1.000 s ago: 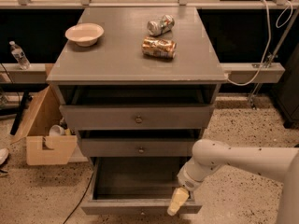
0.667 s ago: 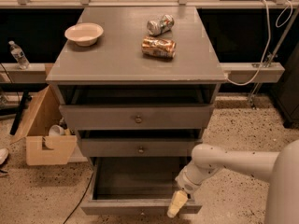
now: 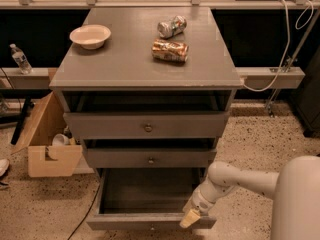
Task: Close bottom drawer
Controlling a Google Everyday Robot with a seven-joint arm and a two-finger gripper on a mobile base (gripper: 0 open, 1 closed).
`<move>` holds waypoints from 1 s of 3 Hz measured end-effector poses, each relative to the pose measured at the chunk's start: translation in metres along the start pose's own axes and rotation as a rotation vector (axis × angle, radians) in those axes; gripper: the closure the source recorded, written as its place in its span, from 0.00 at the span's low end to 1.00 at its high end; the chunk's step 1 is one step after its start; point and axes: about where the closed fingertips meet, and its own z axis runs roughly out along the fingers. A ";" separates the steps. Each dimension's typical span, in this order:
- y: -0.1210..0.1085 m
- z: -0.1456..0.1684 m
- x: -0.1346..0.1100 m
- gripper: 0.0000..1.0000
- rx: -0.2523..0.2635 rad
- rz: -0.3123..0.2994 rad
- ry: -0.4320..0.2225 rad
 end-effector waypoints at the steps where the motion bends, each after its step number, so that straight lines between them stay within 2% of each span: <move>1: -0.011 0.016 0.014 0.65 -0.026 0.014 -0.025; 2: -0.019 0.030 0.034 0.89 -0.037 0.037 -0.050; 3: -0.021 0.042 0.051 1.00 -0.016 0.056 -0.060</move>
Offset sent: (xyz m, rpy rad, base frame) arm -0.0072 -0.0340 -0.0697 0.0725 0.0445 -0.0708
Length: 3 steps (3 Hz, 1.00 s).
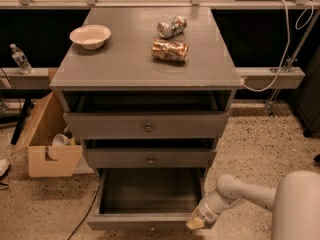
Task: Close bottom drawer
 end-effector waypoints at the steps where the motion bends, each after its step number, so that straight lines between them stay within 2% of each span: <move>1: -0.001 0.011 0.012 1.00 0.047 0.006 -0.002; 2: 0.000 0.040 0.013 1.00 0.095 -0.018 0.010; 3: -0.001 0.040 0.014 1.00 0.095 -0.019 0.010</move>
Offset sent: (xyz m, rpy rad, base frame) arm -0.0188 0.0017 -0.0345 -0.0712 -0.1158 -0.0427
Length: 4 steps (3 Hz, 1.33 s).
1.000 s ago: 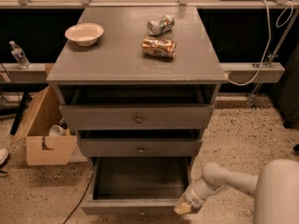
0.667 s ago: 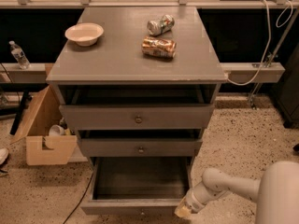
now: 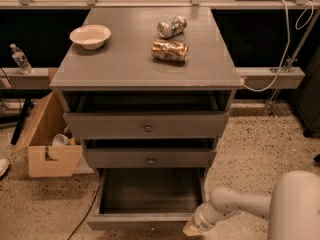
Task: Close bottom drawer
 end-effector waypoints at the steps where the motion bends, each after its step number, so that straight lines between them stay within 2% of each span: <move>1: -0.010 0.015 0.003 1.00 0.024 -0.047 0.006; 2: -0.028 0.028 0.006 1.00 0.044 -0.089 -0.009; 4: -0.052 0.033 -0.011 1.00 0.159 -0.201 -0.113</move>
Offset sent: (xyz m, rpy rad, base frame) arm 0.0346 -0.0023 -0.0536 0.0059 -0.1372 0.0710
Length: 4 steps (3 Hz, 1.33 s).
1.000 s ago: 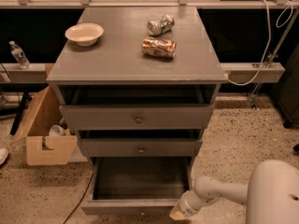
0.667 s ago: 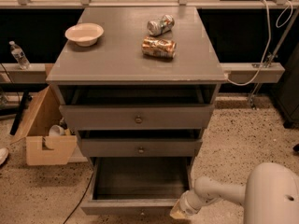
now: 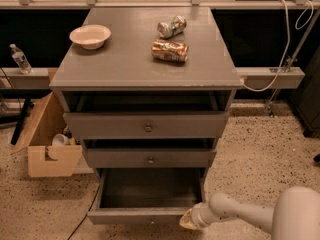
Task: Close bottom drawer
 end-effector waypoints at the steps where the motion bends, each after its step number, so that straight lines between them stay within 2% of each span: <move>1: -0.017 0.005 -0.018 1.00 0.055 -0.055 -0.068; 2: -0.046 0.010 -0.038 1.00 0.028 -0.101 -0.118; 3: -0.046 0.010 -0.038 1.00 0.028 -0.101 -0.118; 4: -0.063 0.011 -0.038 1.00 0.079 -0.148 -0.139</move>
Offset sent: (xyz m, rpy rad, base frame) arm 0.0777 0.0221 0.0118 0.1300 -0.1632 0.0535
